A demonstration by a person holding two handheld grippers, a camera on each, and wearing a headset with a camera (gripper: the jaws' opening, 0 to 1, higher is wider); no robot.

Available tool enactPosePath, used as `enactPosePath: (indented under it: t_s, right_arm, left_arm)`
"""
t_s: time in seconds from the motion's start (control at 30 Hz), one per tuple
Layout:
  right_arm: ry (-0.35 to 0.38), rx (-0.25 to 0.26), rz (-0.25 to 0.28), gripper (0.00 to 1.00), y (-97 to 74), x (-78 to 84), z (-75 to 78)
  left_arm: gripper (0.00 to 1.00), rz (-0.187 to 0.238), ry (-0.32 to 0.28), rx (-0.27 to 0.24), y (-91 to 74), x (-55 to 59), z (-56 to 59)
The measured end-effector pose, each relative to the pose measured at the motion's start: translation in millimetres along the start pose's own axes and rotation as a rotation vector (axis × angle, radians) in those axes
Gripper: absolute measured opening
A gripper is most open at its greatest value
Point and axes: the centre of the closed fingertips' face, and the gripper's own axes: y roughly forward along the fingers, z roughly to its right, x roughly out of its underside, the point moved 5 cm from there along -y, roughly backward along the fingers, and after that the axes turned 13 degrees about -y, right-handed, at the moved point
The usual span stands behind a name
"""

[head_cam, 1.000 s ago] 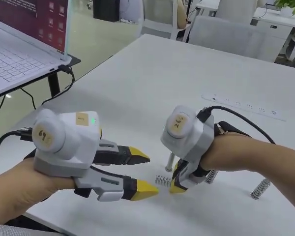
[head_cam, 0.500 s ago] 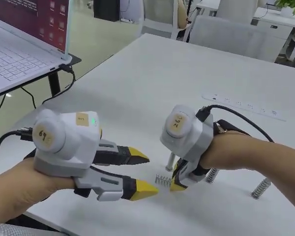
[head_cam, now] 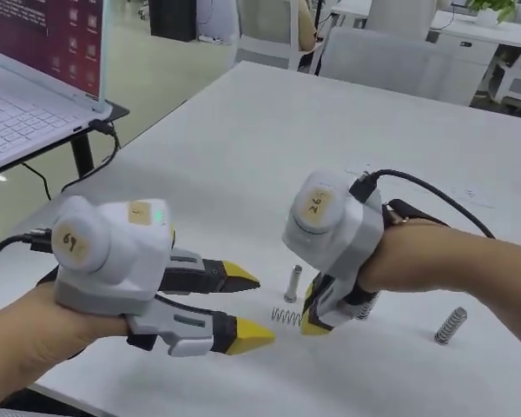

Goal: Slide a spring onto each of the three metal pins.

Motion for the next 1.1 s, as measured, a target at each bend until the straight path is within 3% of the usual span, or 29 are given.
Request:
enactPosePath:
  t_s: [0.37, 0.7, 1.1]
  right_arm:
    - [-0.006, -0.002, 0.018, 0.08, -33.5, 6.0, -16.4]
    - [-0.01, 0.036, 0.039, 0.08, -60.5, 8.1, -24.8]
    - [0.008, 0.088, 0.072, 0.08, -89.3, 14.7, -34.3]
  left_arm:
    - [0.3, -0.032, 0.042, 0.054, 15.2, -11.8, 9.0]
    - [0.28, -0.062, 0.09, 0.093, 23.7, -26.9, 12.8]
    - [0.25, -0.072, 0.15, 0.148, 37.8, -43.3, 26.5]
